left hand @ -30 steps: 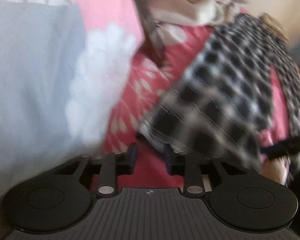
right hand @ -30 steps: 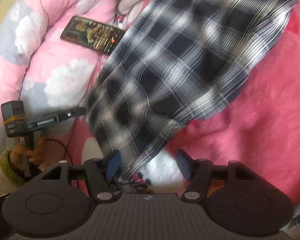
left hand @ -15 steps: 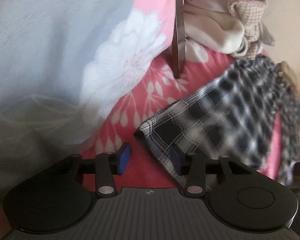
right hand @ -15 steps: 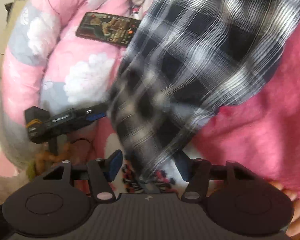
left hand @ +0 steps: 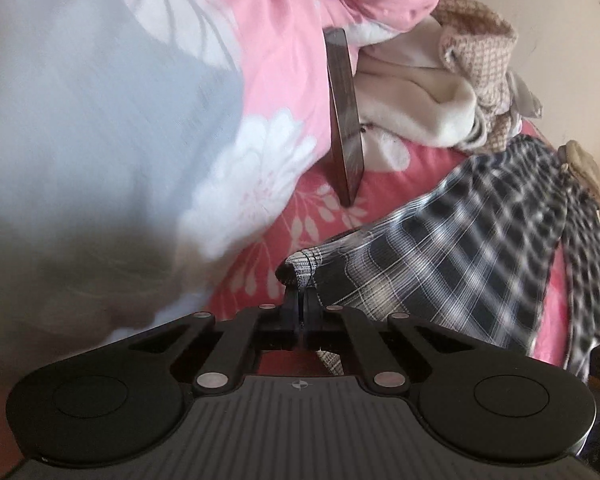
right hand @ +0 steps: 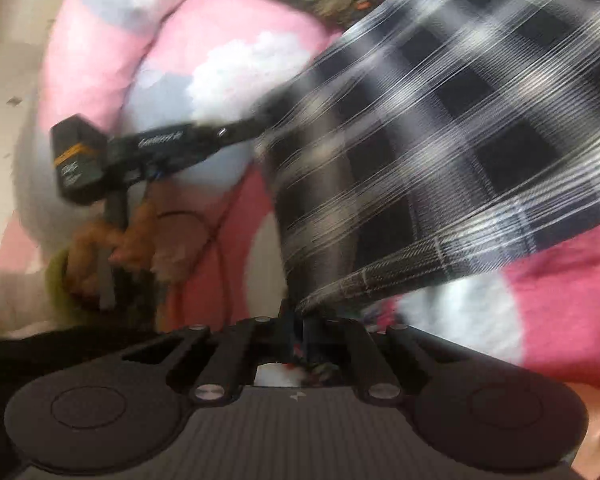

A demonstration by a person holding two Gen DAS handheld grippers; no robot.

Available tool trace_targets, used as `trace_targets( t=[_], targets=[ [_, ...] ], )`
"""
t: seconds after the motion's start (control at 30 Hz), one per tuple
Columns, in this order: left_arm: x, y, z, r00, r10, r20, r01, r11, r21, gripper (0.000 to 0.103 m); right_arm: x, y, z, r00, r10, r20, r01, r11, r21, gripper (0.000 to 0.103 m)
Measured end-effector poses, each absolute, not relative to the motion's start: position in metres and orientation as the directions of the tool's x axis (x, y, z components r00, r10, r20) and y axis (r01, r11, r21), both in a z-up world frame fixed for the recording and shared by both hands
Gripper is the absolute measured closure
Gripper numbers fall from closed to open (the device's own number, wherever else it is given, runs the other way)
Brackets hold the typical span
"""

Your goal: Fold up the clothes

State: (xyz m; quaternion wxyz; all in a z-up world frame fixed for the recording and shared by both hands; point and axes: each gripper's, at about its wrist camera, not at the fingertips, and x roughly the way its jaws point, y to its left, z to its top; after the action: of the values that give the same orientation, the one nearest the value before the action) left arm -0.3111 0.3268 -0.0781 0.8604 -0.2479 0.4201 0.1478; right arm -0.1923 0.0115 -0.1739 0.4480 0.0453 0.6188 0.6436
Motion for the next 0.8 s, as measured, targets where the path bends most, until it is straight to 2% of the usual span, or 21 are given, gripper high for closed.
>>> trace_targets(
  t=[0.17,0.3,0.37,0.43,0.47,0.5,0.57,0.63,0.73,0.8],
  targets=[
    [-0.306,0.331,-0.093,0.528,0.038,-0.848,-0.475,0.842,-0.257,0.103,-0.192,0.021,-0.184,-0.631,0.586,-0.508,-0.513,0.176,0.84,0.099],
    [-0.3,0.329,-0.108,0.479,0.058,-0.876,-0.467,0.862,-0.199,0.102,-0.198,0.028,-0.199,-0.637,0.504,-0.583,-0.543,0.243,0.804,0.098],
    [-0.299,0.329,-0.108,0.469,0.064,-0.881,-0.447,0.878,-0.174,0.098,-0.202,0.031,-0.203,-0.637,0.458,-0.621,-0.565,0.27,0.779,0.096],
    [-0.304,0.327,-0.103,0.474,0.085,-0.877,-0.411,0.902,-0.134,0.086,-0.206,0.029,-0.2,-0.624,0.418,-0.661,-0.603,0.28,0.747,0.086],
    [-0.306,0.326,-0.101,0.474,0.104,-0.875,-0.387,0.917,-0.101,0.085,-0.207,0.026,-0.196,-0.61,0.412,-0.677,-0.624,0.277,0.731,0.08],
    [-0.309,0.324,-0.098,0.473,0.121,-0.873,-0.36,0.93,-0.066,0.084,-0.205,0.021,-0.189,-0.592,0.422,-0.687,-0.641,0.27,0.718,0.073],
    [-0.316,0.315,-0.095,0.467,0.138,-0.873,-0.293,0.956,-0.006,0.084,-0.194,0.01,-0.174,-0.54,0.467,-0.7,-0.666,0.272,0.695,0.067],
    [-0.322,0.304,-0.091,0.468,0.148,-0.871,-0.232,0.972,0.041,0.08,-0.174,-0.004,-0.156,-0.474,0.549,-0.688,-0.668,0.286,0.687,0.067],
    [-0.327,0.285,-0.086,0.49,0.108,-0.865,-0.138,0.989,0.045,0.079,-0.136,-0.034,-0.128,-0.329,0.693,-0.641,-0.648,0.328,0.687,0.067],
    [-0.322,0.276,-0.087,0.495,0.089,-0.864,-0.106,0.994,0.041,0.079,-0.112,-0.052,-0.11,-0.169,0.755,-0.633,-0.654,0.395,0.645,0.067]
  ],
)
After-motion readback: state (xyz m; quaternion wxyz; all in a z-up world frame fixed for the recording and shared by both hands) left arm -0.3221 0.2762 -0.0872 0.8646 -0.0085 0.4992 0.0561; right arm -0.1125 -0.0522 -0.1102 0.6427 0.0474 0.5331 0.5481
